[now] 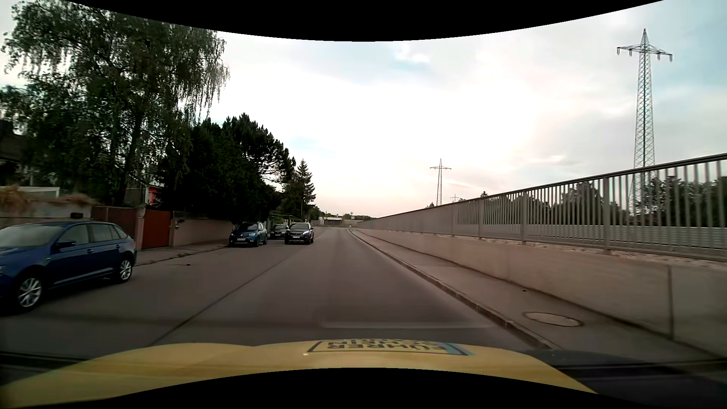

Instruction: Follow the waypoints while adhering to traffic rules and regulations

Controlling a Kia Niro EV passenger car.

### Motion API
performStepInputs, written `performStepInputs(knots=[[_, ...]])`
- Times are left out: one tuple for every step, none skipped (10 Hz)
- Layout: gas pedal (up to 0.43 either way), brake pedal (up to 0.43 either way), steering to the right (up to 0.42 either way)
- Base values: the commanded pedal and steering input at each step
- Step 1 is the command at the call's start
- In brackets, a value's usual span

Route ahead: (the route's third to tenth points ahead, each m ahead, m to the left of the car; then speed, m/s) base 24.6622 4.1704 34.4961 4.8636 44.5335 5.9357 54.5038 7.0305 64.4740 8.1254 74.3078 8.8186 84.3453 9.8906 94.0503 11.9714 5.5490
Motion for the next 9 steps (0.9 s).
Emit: performStepInputs(knots=[[0.079,0.0,-0.073],[0.079,0.0,-0.066],[0.079,0.0,-0.061],[0.079,0.0,-0.055],[0.079,0.0,-0.043],[0.079,0.0,-0.038],[0.079,0.0,-0.038],[0.079,0.0,-0.038],[0.079,0.0,-0.038]])
